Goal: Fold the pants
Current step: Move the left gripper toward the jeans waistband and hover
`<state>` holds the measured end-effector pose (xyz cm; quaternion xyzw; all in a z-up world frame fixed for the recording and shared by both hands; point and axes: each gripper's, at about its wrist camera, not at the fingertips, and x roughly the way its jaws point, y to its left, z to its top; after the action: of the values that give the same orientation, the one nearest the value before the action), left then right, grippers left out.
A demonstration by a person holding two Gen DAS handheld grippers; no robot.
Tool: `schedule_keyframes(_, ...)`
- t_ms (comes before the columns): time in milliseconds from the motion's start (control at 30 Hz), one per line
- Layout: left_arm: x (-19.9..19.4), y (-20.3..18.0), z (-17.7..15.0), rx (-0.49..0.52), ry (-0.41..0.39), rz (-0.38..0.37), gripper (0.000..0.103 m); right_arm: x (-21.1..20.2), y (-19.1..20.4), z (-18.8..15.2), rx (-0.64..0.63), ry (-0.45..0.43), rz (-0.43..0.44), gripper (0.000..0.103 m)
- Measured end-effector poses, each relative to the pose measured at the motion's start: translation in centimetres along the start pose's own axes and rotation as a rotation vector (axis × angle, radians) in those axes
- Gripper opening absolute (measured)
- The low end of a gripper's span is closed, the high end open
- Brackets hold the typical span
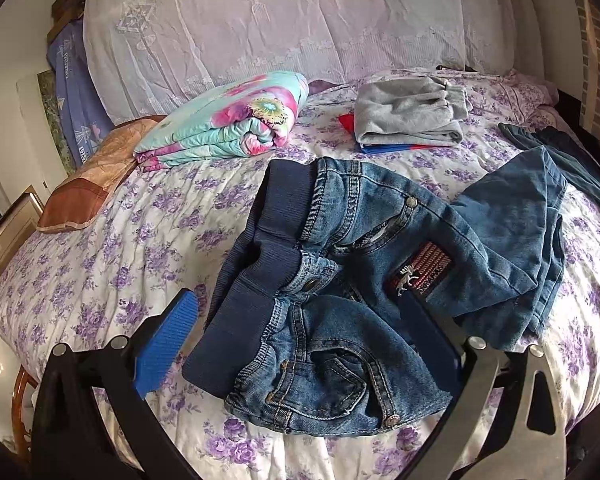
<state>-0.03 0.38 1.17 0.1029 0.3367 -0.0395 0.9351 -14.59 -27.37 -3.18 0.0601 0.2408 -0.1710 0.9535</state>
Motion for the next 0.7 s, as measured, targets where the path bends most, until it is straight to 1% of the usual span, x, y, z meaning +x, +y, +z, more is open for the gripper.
schedule_keyframes(133,0.1,0.0,-0.2,0.001,-0.001,0.001,0.099,0.5,-0.2,0.0,0.005,0.015,0.001,0.100)
schedule_keyframes(367,0.6,0.6,0.0,-0.005,0.013,-0.013,0.099,0.5,-0.1,0.1,0.001,0.008,0.004,0.100)
schedule_keyframes(433,0.9,1.1,0.3,-0.007,0.025,-0.044,0.099,0.6,-0.2,0.1,-0.011,0.008,0.024,0.100)
schedule_keyframes(533,1.5,2.8,1.3,-0.020,0.032,-0.052,0.099,1.0,-0.8,0.6,-0.018,0.022,0.041,0.100)
schedule_keyframes(633,2.3,3.9,2.6,0.020,0.020,-0.024,0.099,1.3,-2.4,1.6,-0.007,0.014,0.023,0.100)
schedule_keyframes(700,3.2,4.4,3.4,0.063,0.011,-0.035,0.099,1.5,-4.0,2.6,0.016,0.006,-0.005,0.100)
